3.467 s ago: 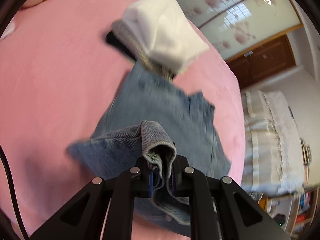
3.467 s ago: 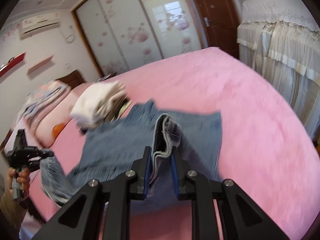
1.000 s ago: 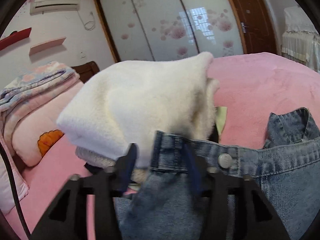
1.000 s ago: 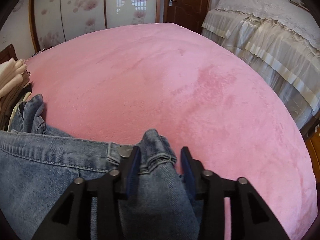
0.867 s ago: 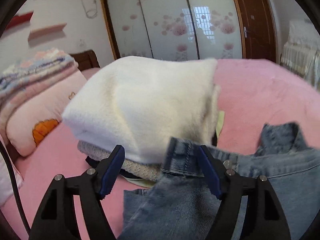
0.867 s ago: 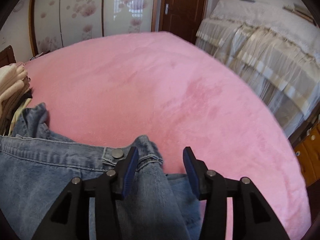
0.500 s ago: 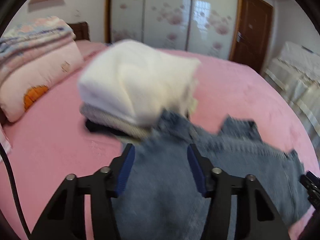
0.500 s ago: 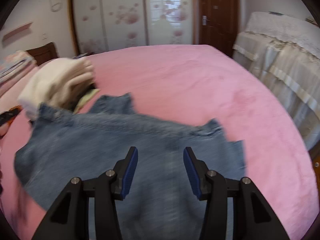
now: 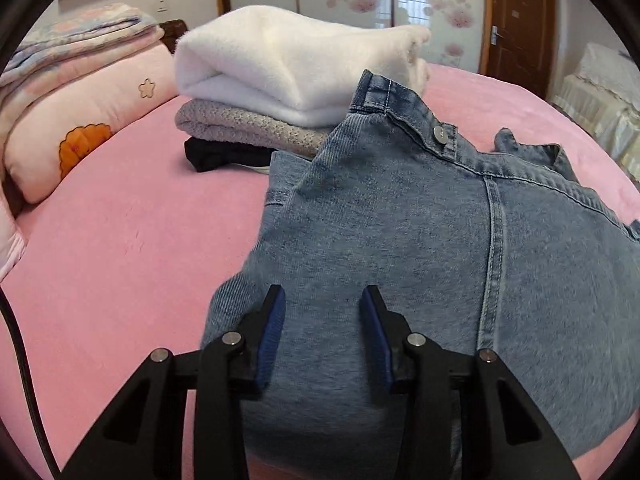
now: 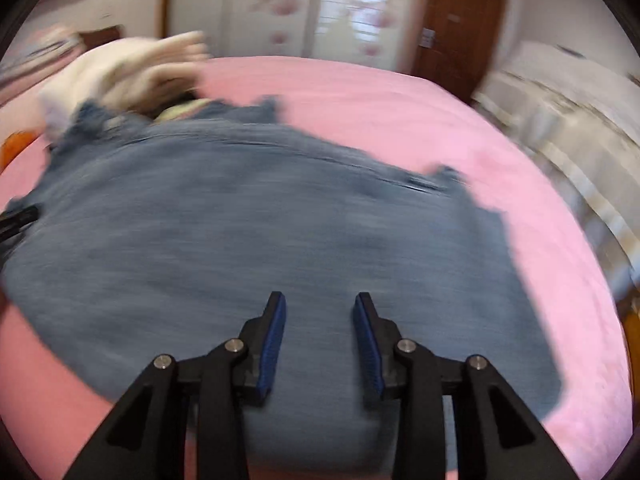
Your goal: Fold large clothes
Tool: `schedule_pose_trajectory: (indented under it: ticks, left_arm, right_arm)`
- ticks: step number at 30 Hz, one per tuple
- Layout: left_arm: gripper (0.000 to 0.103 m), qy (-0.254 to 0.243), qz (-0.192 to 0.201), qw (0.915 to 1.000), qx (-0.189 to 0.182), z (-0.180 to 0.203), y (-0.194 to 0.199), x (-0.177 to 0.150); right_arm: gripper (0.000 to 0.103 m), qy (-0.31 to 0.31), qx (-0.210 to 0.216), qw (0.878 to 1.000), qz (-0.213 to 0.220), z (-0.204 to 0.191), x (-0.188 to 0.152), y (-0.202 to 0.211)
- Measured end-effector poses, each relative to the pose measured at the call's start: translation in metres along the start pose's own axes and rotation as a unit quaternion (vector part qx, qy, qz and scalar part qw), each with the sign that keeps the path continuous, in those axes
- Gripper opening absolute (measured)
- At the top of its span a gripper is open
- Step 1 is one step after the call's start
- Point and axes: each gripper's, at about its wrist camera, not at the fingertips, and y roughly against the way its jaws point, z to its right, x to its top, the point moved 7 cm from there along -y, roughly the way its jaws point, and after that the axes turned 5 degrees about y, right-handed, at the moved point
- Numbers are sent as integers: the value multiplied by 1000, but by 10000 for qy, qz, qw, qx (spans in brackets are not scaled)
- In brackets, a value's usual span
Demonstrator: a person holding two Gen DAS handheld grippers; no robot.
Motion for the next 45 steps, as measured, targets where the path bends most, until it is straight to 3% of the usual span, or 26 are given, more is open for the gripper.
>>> schedule_pose_trajectory:
  ticks: [2, 4, 7, 13, 15, 17, 19, 23, 29, 36, 42, 45]
  left_arm:
    - [39, -101, 10, 9999, 36, -3, 0, 0]
    - [39, -100, -17, 9997, 202, -10, -3, -3]
    - [39, 42, -92, 9999, 48, -19, -11, 5]
    - [42, -7, -325, 9993, 172, -14, -6, 12]
    - [53, 87, -525, 9986, 62, -13, 4, 14]
    - [70, 239, -701, 9972, -130, -11, 17, 21]
    - [79, 380, -761, 9961, -220, -11, 34, 30]
    - [79, 544, -796, 9940, -525, -11, 77, 46]
    - [82, 723, -887, 9890, -937, -12, 126, 39]
    - [84, 1634, -1371, 9645, -1560, -23, 118, -19]
    - [84, 2713, -1775, 9176, -2300, -17, 67, -68]
    - [84, 2966, -1683, 9058, -2515, -11, 46, -73]
  right_arm:
    - [35, -237, -479, 9983, -227, 44, -17, -5]
    - [34, -569, -548, 9963, -329, 79, -33, -6]
    - [34, -839, -447, 9948, -367, 99, -46, -1]
    - [35, -719, -523, 9951, -431, 85, -38, 4]
    - [37, -856, -327, 9948, -441, 83, -31, 10]
    - [38, -969, -280, 9941, -400, 81, -23, 19]
    - [39, -1169, -123, 9921, -438, 79, -17, 30]
    - [40, -1650, 391, 9848, -372, 78, -6, 53]
    - [40, -1442, 816, 9862, -17, 44, 20, 99]
    - [41, -994, 1240, 9868, 308, -23, 27, 127]
    - [40, -618, 1341, 9888, 200, -69, 15, 113]
    - [41, -520, 1375, 9890, 142, -83, 9, 103]
